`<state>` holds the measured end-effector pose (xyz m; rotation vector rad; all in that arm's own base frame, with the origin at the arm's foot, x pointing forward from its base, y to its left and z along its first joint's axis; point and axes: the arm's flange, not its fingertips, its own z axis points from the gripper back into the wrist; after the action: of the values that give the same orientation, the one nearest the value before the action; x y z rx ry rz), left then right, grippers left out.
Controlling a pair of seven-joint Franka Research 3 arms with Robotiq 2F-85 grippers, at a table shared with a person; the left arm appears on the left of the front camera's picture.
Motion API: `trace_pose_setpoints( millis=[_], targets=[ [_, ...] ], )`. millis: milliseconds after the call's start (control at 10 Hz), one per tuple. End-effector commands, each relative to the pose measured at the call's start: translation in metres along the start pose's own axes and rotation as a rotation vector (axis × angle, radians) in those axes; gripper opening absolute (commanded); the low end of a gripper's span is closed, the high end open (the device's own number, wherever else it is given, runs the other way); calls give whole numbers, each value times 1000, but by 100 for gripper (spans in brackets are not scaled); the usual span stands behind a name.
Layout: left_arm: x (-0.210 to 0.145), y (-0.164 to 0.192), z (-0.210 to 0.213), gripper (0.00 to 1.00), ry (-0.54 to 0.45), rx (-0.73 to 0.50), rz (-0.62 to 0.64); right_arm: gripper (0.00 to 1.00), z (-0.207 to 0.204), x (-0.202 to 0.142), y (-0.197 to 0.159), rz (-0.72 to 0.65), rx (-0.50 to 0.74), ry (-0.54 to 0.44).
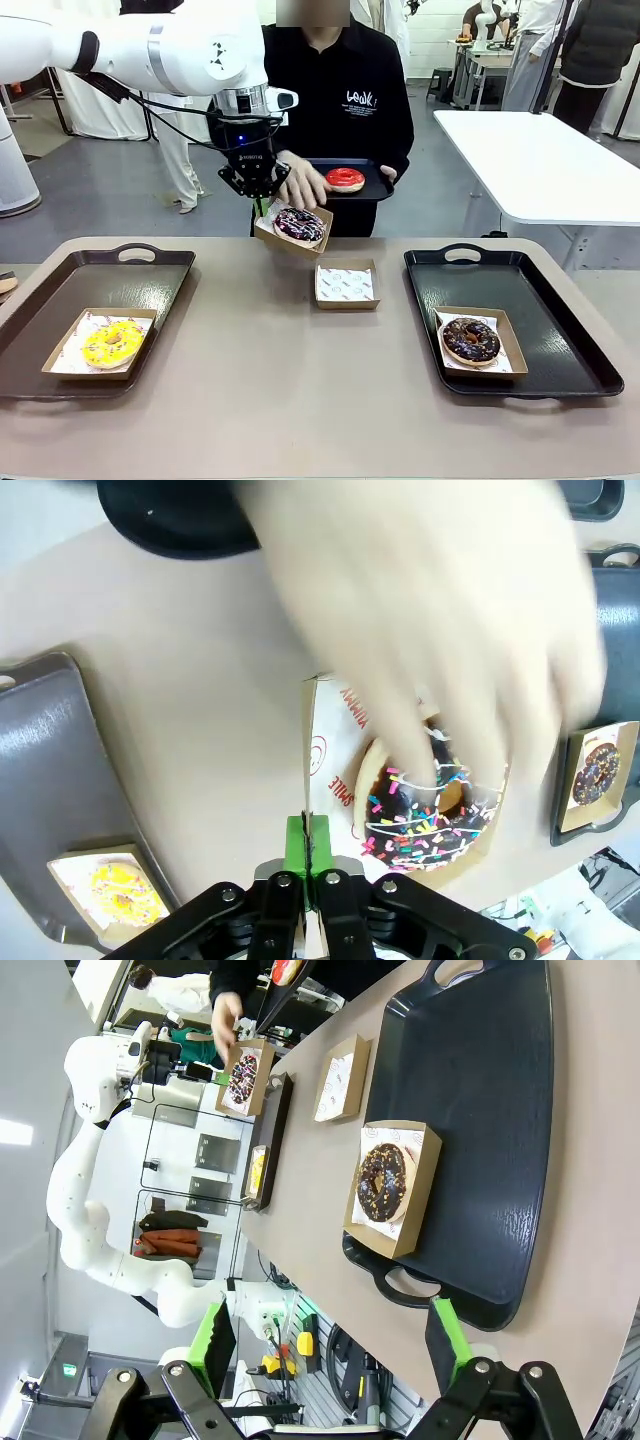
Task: Individually package the donuts and arrange them on the tray.
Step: Place the picked Paper togo box on the Handle tray while simultaneously picking up another Paper togo box from the table with the other hand.
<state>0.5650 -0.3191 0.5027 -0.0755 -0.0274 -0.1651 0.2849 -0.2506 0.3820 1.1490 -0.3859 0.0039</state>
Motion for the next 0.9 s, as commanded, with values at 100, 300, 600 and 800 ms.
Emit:
trace_pose_setpoints(
  millis=[100,300,600,800],
  targets=[
    [-3,1,3,0,0,-6,0,100,1,-1,-1,0,8,-4],
    [-3,1,3,0,0,-6,0,100,1,-1,-1,0,8,-4],
    [-3,1,3,0,0,-6,0,100,1,-1,-1,0,8,-4],
    [-3,1,3,0,0,-6,0,100,1,-1,-1,0,8,-4]
  ],
)
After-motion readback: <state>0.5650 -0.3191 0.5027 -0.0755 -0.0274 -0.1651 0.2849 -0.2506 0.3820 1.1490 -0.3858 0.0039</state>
